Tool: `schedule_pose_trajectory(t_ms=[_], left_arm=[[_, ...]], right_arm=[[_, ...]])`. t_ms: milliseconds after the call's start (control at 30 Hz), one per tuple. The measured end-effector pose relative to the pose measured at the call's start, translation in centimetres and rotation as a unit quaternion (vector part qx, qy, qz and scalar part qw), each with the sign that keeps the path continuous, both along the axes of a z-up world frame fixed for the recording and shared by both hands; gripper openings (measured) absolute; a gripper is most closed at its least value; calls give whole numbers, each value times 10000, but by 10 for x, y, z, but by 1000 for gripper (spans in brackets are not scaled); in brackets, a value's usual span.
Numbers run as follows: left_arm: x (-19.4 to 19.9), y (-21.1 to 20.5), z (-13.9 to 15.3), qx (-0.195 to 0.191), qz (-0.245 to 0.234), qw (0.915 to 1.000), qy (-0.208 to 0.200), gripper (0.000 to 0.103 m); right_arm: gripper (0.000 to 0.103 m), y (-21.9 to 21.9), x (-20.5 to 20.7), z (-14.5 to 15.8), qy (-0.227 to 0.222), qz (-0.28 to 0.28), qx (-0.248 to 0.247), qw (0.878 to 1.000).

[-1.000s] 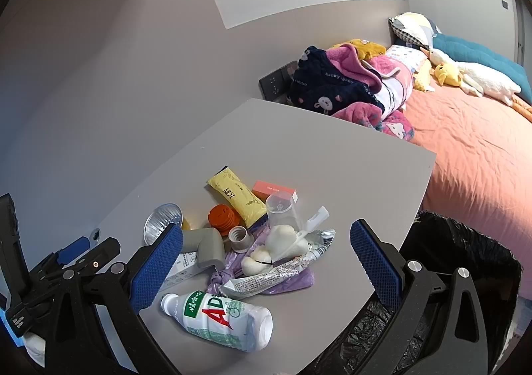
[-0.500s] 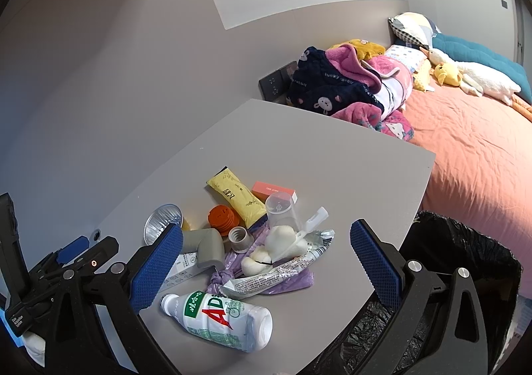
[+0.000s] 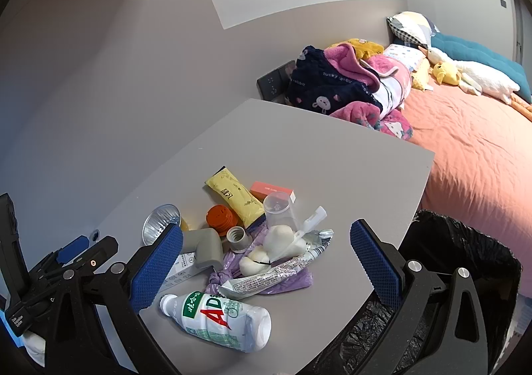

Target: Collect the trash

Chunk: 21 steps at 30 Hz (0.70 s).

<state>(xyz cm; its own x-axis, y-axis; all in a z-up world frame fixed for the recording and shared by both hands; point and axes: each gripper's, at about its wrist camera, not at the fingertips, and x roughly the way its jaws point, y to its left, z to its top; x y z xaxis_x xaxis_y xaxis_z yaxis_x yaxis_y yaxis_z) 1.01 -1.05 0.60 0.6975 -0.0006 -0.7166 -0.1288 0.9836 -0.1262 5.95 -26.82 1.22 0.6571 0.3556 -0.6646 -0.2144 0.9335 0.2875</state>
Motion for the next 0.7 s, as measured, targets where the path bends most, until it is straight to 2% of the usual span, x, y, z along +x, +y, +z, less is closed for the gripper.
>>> schedule_pose_trajectory(t_ms=[367,700], left_arm=[[1,2,-1,-63,-10,10000,1,96],[6,7,-7,-124,-42,9999,27,96]], right_arm=[[100,-1,0,-1,18,21,12,10000],[100,3,7,-14,182,77,93,9998]])
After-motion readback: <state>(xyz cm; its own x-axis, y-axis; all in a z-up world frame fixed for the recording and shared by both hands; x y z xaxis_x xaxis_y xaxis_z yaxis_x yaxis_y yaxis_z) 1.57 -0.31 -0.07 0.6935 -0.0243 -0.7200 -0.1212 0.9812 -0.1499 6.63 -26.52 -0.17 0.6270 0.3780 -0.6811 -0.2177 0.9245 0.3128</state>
